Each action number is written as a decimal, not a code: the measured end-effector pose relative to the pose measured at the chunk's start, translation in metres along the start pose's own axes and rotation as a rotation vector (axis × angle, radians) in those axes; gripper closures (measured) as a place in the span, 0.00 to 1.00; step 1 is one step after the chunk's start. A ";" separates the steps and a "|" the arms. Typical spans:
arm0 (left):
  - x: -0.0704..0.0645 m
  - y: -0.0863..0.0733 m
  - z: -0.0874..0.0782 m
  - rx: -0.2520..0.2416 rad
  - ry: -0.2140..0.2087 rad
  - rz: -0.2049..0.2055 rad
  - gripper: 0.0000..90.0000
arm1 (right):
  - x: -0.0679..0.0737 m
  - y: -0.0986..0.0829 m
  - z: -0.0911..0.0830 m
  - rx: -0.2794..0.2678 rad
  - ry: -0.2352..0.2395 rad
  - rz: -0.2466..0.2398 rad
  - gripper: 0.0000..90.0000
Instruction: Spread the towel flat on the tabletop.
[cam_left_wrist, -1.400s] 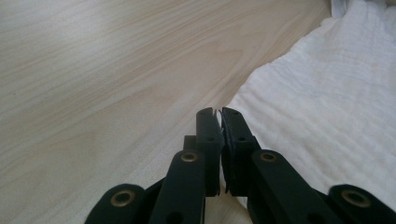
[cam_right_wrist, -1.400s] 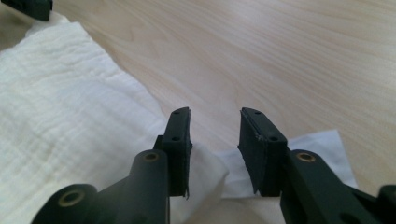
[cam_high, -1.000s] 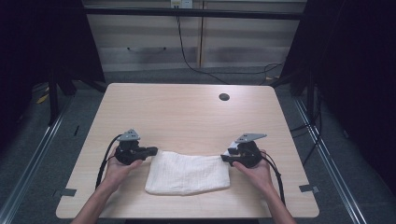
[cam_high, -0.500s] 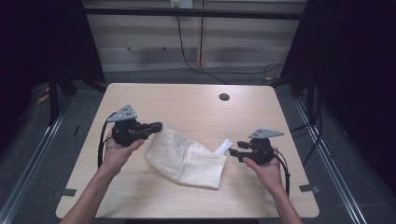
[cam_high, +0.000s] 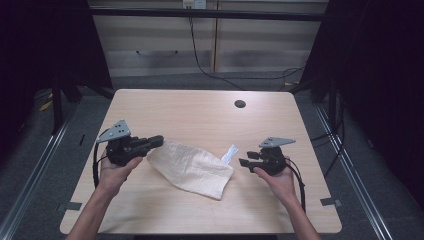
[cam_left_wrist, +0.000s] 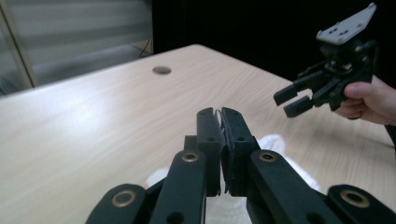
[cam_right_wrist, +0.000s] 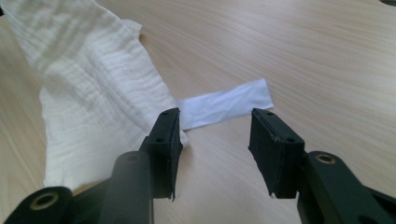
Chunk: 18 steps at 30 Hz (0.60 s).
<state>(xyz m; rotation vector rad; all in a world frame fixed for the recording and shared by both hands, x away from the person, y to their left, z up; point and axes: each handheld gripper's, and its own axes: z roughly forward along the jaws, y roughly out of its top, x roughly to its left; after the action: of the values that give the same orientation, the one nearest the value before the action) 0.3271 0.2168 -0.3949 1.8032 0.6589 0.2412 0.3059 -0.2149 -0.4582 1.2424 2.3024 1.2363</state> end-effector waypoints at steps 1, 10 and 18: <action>0.007 -0.006 0.000 0.024 0.017 -0.012 0.97 | 0.000 0.002 0.002 0.001 0.003 0.000 0.61; 0.019 -0.015 -0.003 0.018 0.039 -0.051 0.97 | 0.006 0.021 0.057 0.071 0.044 -0.024 0.61; 0.022 -0.019 -0.002 0.035 0.052 -0.060 0.97 | 0.016 0.005 0.075 0.171 0.056 -0.079 0.56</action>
<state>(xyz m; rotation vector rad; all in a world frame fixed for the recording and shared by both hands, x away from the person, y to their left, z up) 0.3382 0.2339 -0.4150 1.8126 0.7566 0.2380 0.3405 -0.1586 -0.4975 1.1704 2.5168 1.0807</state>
